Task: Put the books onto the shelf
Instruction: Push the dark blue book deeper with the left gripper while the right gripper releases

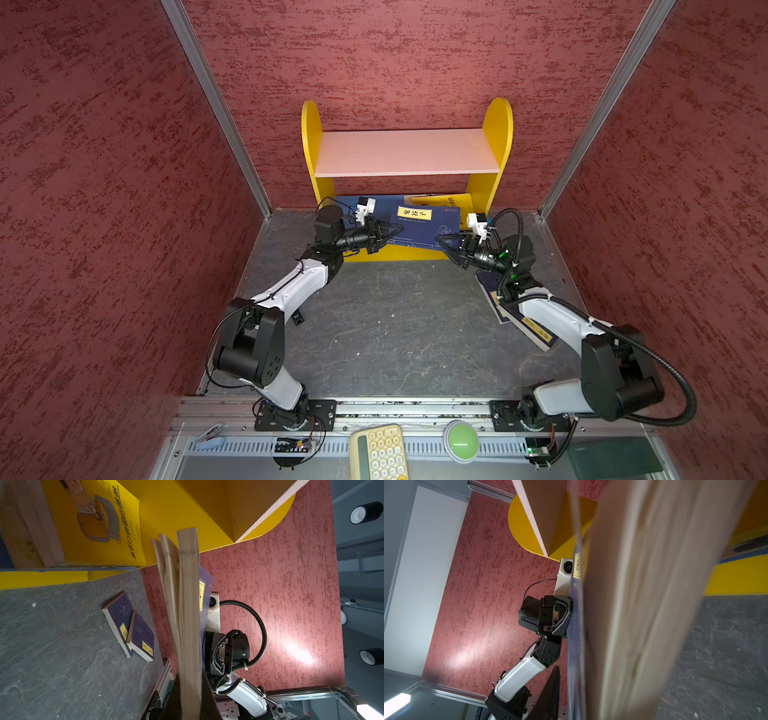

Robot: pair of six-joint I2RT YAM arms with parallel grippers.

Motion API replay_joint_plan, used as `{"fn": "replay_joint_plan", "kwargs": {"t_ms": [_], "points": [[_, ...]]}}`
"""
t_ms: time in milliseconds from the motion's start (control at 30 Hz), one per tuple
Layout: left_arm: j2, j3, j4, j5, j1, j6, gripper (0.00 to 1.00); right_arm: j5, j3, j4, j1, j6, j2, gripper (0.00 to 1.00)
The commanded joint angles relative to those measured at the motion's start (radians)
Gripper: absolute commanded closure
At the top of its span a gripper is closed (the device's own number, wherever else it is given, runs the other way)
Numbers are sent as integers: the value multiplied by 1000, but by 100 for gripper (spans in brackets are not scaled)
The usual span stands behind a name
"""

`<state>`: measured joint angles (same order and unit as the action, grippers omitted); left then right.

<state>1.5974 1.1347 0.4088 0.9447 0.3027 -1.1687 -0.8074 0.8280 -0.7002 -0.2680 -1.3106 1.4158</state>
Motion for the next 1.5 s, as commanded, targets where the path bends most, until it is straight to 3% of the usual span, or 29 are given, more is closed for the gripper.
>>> {"fn": "replay_joint_plan", "kwargs": {"t_ms": [0, 100, 367, 833, 1133, 1467], "points": [[5, 29, 25, -71, 16, 67, 94, 171, 46, 154, 24, 83, -31, 48], [34, 53, 35, -113, 27, 89, 95, 309, 71, 362, 42, 192, -88, 29], [157, 149, 58, -205, 62, 102, 97, 602, 128, 752, 110, 450, -213, 2], [339, 356, -33, -410, 191, 157, 97, 692, 158, 799, 195, 710, -210, 1], [434, 487, -85, -460, 216, 150, 96, 623, 183, 720, 225, 728, -124, 1], [482, 511, -61, -459, 188, 89, 96, 597, 229, 638, 227, 705, 20, 1]]}}
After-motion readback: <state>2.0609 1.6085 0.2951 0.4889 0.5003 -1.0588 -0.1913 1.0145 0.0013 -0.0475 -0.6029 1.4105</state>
